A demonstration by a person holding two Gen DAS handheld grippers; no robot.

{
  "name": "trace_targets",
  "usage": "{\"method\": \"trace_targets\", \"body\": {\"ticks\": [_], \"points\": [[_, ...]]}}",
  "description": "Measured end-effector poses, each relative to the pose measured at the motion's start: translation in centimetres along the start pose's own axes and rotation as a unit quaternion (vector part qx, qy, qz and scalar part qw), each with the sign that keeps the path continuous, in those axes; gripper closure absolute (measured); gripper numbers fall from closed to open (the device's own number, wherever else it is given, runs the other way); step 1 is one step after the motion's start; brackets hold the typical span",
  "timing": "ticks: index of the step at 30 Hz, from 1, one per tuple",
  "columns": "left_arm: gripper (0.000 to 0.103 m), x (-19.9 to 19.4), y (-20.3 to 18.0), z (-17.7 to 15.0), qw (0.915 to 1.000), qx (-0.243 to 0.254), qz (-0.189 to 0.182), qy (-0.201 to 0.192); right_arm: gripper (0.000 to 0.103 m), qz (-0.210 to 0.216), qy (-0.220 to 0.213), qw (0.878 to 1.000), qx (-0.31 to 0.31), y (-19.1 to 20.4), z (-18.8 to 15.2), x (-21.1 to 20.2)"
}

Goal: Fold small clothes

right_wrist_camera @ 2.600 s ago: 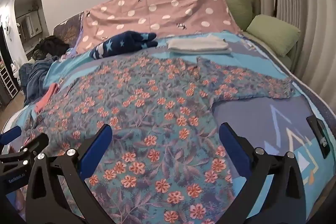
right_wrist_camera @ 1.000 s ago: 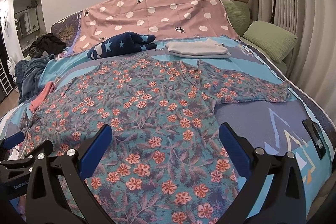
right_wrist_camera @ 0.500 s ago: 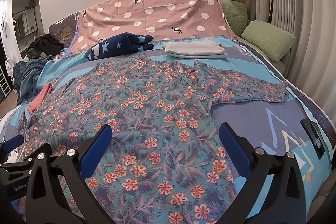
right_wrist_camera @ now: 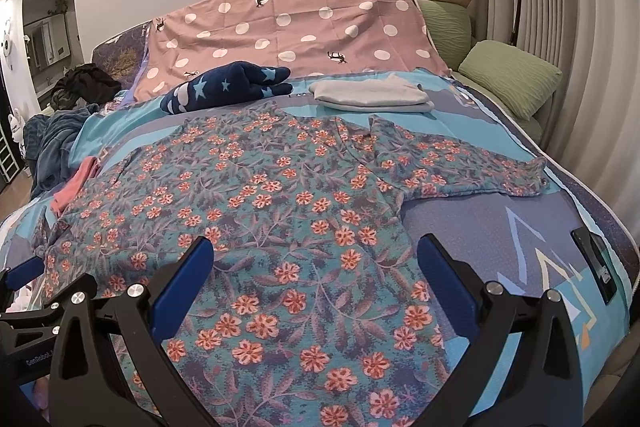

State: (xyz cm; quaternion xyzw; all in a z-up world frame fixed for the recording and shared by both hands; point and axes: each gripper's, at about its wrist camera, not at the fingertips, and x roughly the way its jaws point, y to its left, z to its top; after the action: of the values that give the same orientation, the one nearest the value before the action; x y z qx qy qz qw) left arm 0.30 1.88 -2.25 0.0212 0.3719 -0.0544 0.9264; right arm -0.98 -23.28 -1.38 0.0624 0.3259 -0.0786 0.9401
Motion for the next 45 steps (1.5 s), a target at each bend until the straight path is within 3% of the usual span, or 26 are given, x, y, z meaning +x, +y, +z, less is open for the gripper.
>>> {"method": "trace_targets", "body": {"ticks": [21,26,28,31,33,37,41,43,44,45], "points": [[0.002,0.6,2.3,0.4,0.9997,-0.021,0.008,-0.002,0.001,-0.006,0.007,1.0,-0.02,0.7,0.4,0.6],[0.002,1.5,5.5,1.0,0.9988,-0.041,0.026,-0.002,0.001,-0.013,0.011,0.999,-0.044,1.4,0.9,1.2],[0.008,1.9,8.1,1.4,0.9971,-0.061,0.046,0.001,0.001,-0.017,0.012,0.998,-0.054,1.6,1.2,1.5],[0.013,3.2,14.1,1.7,0.9885,-0.109,0.104,0.013,0.001,-0.021,0.018,0.998,-0.063,1.8,1.6,2.1],[0.021,4.4,18.7,1.7,0.9782,-0.146,0.144,0.036,0.001,-0.021,0.023,0.997,-0.067,2.1,1.9,2.6],[0.023,7.4,28.4,2.0,0.9534,-0.216,0.196,0.078,0.001,-0.021,0.032,0.996,-0.079,3.1,2.3,3.7],[0.024,11.3,35.3,3.2,0.938,-0.26,0.197,0.118,0.001,-0.016,0.039,0.995,-0.094,4.8,2.5,4.6],[0.034,13.2,37.4,3.6,0.9329,-0.273,0.189,0.139,0.001,-0.011,0.042,0.994,-0.1,5.6,2.7,4.9],[0.056,14.2,37.9,3.8,0.9307,-0.278,0.185,0.151,0.001,-0.01,0.042,0.994,-0.104,5.9,2.7,5.1],[0.091,15.5,38.7,3.8,0.9273,-0.284,0.177,0.168,0.001,-0.01,0.042,0.993,-0.109,6.3,2.8,5.2]]}}
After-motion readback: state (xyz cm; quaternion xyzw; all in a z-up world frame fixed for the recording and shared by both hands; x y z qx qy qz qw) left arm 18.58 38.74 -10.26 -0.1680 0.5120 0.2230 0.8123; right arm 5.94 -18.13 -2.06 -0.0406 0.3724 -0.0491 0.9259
